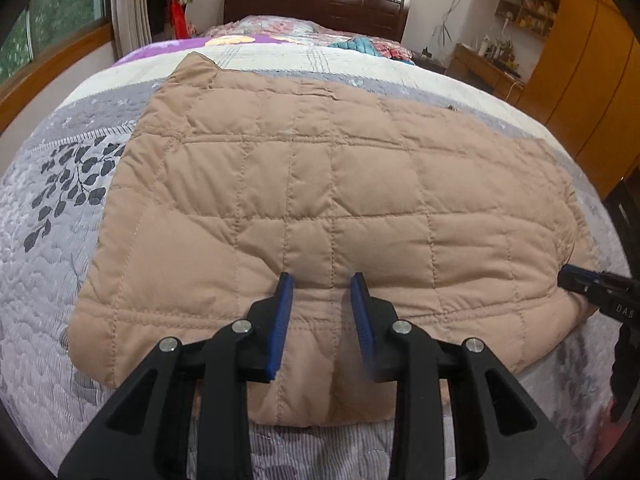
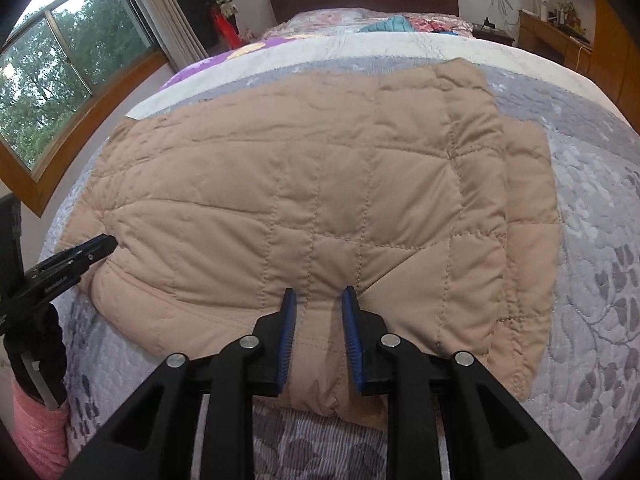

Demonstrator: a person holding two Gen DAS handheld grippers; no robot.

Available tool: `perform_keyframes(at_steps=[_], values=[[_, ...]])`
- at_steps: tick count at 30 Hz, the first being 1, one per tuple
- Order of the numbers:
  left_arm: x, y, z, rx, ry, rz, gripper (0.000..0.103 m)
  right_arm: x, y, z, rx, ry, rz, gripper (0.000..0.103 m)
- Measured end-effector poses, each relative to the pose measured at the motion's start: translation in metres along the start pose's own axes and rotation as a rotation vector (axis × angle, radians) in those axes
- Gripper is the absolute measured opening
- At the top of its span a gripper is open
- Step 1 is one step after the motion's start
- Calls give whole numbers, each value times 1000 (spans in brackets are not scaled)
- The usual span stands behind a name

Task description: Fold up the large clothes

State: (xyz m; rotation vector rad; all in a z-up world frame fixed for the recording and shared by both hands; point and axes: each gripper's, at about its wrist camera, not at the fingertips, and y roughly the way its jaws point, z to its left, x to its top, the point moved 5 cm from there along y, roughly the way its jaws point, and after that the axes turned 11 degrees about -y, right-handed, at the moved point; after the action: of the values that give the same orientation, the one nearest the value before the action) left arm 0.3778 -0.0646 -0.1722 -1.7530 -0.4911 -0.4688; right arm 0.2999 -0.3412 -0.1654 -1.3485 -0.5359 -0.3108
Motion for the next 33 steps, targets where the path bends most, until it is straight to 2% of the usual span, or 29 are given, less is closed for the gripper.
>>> perform_keyframes(at_steps=[5,10,12,13,14,15,16,18,20,23,25,29,33], values=[[1,2,0,8,-3,0,30,-2,3,0,1,9,-15,23],[6,-6,-1,19,0,24,30,-2,-14,-4,33,11,-25,25],[9,-21,0,-14,-5,30,36,-1,-34,-8,78,25,-61,33],[12,-29,2,-27,-9,22,47,0,-45,-13,88,35,-88,37],[15,-37,6,-34,-16,6,57,1,-53,-19,87,45,-105,46],[22,-48,16,-34,-32,-22,61,2,-68,-33,79,78,-136,52],[27,-55,24,-32,-47,-37,65,2,-78,-44,79,103,-155,54],[41,-67,52,-26,-92,-63,70,1,-89,-67,70,144,-170,65],[53,-69,76,1,-124,-67,74,-1,-91,-96,28,191,-149,73],[68,-62,116,30,-186,-47,75,-6,-81,-120,89,249,-116,74],[73,-56,131,-13,-235,-24,75,-8,-69,-132,167,302,-103,74],[79,-38,146,-129,-310,31,77,-7,-50,-143,257,346,-89,78],[80,-18,150,-185,-343,66,78,-5,-33,-143,294,363,-71,84]])
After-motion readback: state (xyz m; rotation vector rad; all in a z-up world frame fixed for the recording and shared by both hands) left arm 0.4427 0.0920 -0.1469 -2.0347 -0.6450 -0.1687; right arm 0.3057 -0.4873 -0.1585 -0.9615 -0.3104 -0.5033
